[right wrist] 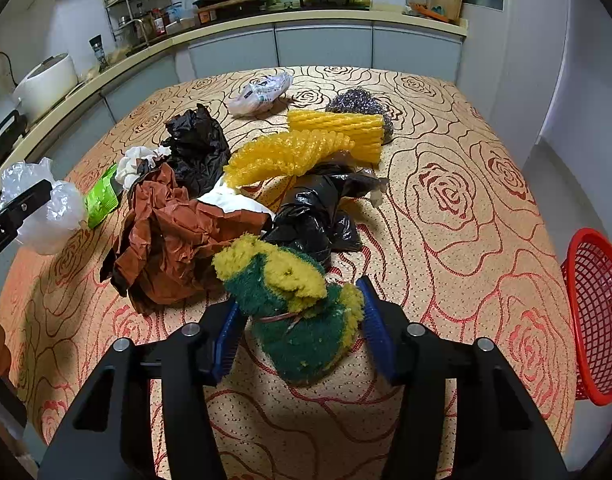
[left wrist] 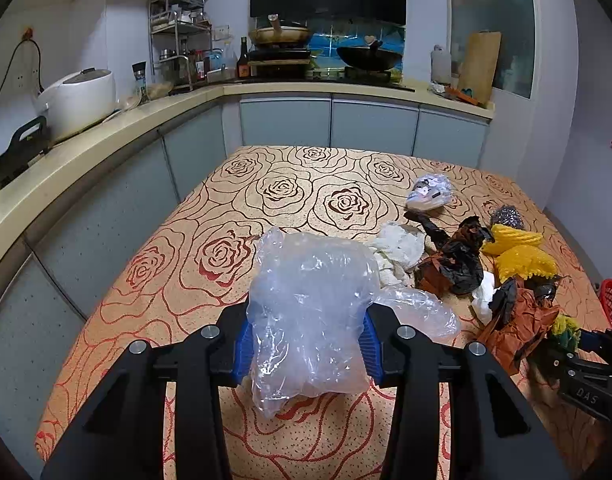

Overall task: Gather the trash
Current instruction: 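Close the left tool on the plastic bag while the right tool grasps the sponge, then carry the plastic bag and sponge in both tools over the red wastebasket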

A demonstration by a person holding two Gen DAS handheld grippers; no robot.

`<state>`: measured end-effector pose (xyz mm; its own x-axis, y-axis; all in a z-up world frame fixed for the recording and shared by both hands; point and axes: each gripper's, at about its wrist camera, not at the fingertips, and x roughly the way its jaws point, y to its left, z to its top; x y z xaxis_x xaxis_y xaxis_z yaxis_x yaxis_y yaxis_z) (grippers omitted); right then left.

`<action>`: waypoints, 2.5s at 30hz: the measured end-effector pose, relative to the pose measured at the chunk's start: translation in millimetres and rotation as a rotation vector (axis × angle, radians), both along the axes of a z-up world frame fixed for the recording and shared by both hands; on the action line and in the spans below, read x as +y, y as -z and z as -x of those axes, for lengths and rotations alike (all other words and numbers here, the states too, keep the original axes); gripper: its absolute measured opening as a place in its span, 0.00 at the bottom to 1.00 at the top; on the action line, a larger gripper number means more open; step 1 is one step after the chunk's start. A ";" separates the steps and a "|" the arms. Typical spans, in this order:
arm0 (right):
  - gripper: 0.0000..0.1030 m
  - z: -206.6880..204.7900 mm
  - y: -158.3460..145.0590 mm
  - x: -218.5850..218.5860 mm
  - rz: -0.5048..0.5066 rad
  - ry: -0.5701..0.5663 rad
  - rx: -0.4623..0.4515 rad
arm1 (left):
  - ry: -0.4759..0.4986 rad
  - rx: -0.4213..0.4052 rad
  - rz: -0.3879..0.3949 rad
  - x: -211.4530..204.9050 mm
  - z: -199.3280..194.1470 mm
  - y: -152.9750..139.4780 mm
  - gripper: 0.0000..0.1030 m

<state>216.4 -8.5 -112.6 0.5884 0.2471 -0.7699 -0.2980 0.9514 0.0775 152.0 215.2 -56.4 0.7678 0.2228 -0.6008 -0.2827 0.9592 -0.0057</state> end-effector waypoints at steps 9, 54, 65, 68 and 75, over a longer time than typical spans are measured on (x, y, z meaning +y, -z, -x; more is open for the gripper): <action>0.46 8.8 -13.7 -8.8 -0.025 0.022 -0.036 | 0.001 -0.008 -0.004 -4.3 6.4 -3.4 0.40; 0.46 46.4 -103.9 -136.3 -0.104 0.248 -0.267 | 0.300 -0.154 -0.016 -155.5 -3.9 -73.6 0.40; 0.46 51.0 -104.7 -182.2 -0.099 0.348 -0.282 | 0.407 -0.150 0.008 -207.5 -15.3 -72.5 0.40; 0.46 51.6 -104.4 -195.3 -0.098 0.380 -0.285 | 0.433 -0.147 0.010 -221.2 -17.9 -71.4 0.40; 0.46 53.9 -99.8 -224.5 -0.089 0.451 -0.285 | 0.502 -0.140 0.019 -253.3 -29.2 -67.5 0.40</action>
